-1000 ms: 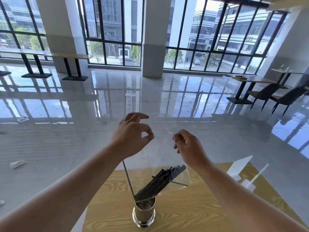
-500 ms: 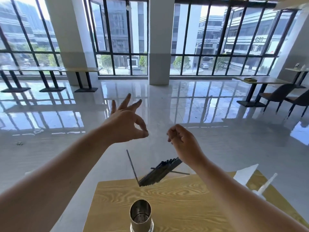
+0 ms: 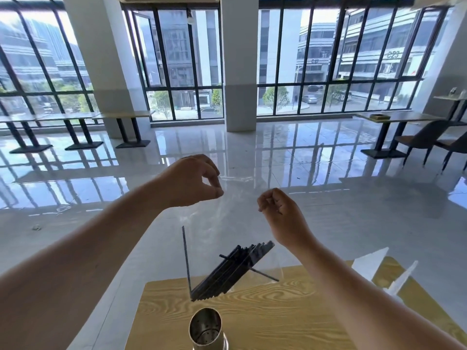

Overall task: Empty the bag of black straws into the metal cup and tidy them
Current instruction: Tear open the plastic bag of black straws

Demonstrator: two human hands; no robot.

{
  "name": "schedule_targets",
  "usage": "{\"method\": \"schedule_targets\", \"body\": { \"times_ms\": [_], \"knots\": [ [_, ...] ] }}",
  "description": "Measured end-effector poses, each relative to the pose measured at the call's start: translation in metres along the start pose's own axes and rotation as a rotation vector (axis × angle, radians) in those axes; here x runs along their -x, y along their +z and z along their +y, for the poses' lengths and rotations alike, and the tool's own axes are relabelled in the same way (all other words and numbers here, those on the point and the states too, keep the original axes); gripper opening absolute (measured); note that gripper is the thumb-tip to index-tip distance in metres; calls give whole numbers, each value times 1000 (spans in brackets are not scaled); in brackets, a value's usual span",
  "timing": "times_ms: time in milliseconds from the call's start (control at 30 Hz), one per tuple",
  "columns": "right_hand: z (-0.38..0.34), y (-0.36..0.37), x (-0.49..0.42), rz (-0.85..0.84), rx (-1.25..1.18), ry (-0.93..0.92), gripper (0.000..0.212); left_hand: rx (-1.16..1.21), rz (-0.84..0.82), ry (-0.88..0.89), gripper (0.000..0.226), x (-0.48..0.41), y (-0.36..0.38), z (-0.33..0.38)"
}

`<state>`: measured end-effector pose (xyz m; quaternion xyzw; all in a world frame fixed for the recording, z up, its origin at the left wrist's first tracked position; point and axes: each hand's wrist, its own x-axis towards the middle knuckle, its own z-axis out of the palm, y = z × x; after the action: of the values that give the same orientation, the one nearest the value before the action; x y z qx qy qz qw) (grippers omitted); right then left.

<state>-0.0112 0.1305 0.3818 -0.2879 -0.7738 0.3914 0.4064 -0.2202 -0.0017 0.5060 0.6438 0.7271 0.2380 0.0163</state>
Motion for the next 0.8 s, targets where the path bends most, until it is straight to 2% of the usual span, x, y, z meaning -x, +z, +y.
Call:
{"method": "schedule_targets", "body": {
  "times_ms": [67, 133, 300, 400, 533, 667, 800],
  "knots": [
    [9, -5, 4, 7, 27, 63, 11, 13, 42, -16, 16, 0, 0, 3],
    [22, -10, 12, -5, 61, 153, 23, 7, 84, -31, 15, 0, 0, 5],
    [65, -11, 53, -60, -150, 460, 94, -15, 156, -88, 16, 0, -3, 9],
    [85, 2, 76, -146, -354, 649, 114, 1, 198, -121, 17, 0, -4, 9],
    [94, 18, 83, -172, -519, 765, 108, 11, 236, -128, 20, 0, -6, 11],
    [92, 30, 82, -189, -698, 842, 81, 9, 273, -130, 21, 0, -10, 11],
    [92, 42, 86, -247, -704, 877, 81, 7, 292, -136, 20, 1, -16, 10]
  ]
}}
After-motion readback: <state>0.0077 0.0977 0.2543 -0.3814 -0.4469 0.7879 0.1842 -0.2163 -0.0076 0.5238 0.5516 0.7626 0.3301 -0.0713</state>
